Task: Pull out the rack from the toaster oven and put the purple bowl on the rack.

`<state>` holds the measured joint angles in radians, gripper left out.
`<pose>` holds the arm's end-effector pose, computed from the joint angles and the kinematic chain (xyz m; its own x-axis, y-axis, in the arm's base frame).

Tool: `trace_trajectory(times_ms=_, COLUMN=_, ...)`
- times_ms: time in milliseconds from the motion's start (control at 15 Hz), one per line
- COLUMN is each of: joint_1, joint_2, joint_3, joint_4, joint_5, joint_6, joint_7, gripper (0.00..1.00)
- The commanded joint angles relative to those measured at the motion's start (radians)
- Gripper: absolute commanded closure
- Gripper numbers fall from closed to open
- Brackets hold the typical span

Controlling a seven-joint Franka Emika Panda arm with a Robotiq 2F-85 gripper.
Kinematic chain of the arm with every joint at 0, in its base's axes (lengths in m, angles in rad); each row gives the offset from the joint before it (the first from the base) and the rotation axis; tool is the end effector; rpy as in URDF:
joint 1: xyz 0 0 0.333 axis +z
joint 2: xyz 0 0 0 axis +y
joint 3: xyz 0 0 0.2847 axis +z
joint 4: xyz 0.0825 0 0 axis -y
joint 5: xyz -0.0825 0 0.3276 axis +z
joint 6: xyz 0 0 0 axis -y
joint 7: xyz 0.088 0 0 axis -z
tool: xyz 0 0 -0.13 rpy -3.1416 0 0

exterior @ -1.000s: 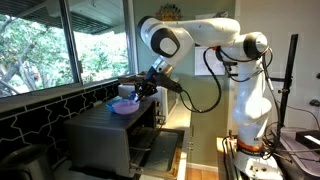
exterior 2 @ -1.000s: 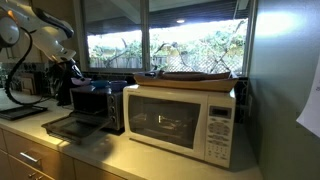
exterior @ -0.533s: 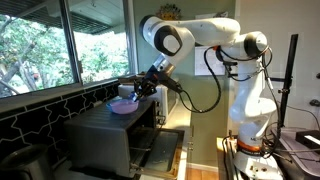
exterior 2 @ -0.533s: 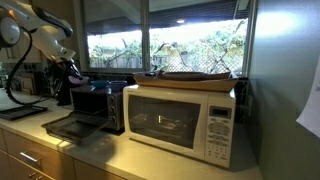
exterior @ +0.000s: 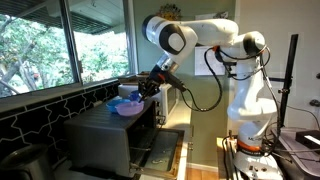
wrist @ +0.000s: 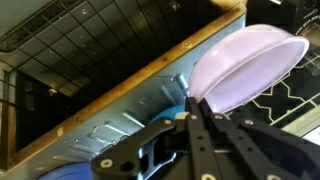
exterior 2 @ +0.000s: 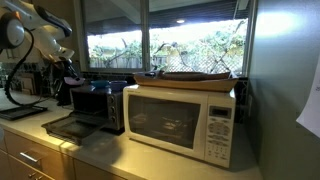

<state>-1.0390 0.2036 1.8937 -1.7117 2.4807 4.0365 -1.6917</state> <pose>0.3645 0.2141 0.5334 0.7389 -0.4446 0.5063 -0.2209 -0.8697 -0.4414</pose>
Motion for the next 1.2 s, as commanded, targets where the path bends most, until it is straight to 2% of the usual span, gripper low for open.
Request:
trace_trajectory(times_ms=0, joint_1=0.001, joint_2=-0.001, joint_3=0.000, joint_4=0.000, joint_5=0.000, joint_6=0.000, joint_7=0.000, gripper=0.99)
trace_trajectory(times_ms=467, joint_1=-0.007, joint_2=0.167, joint_3=0.109, joint_4=-0.078, joint_5=-0.086, joint_6=-0.028, joint_7=-0.315, gripper=0.99)
trace_trajectory(times_ms=800, joint_1=0.032, joint_2=0.288, joint_3=0.102, joint_4=-0.163, joint_5=-0.031, joint_6=0.024, joint_7=-0.499, gripper=0.99)
trace_trajectory(times_ms=867, joint_1=0.114, joint_2=0.368, joint_3=0.082, joint_4=-0.187, joint_5=-0.139, joint_6=0.094, joint_7=-0.444, gripper=0.99)
trace_trajectory(times_ms=1133, joint_1=0.066, joint_2=0.382, joint_3=0.119, joint_4=-0.249, joint_5=-0.203, joint_6=0.194, joint_7=-0.407, gripper=0.99)
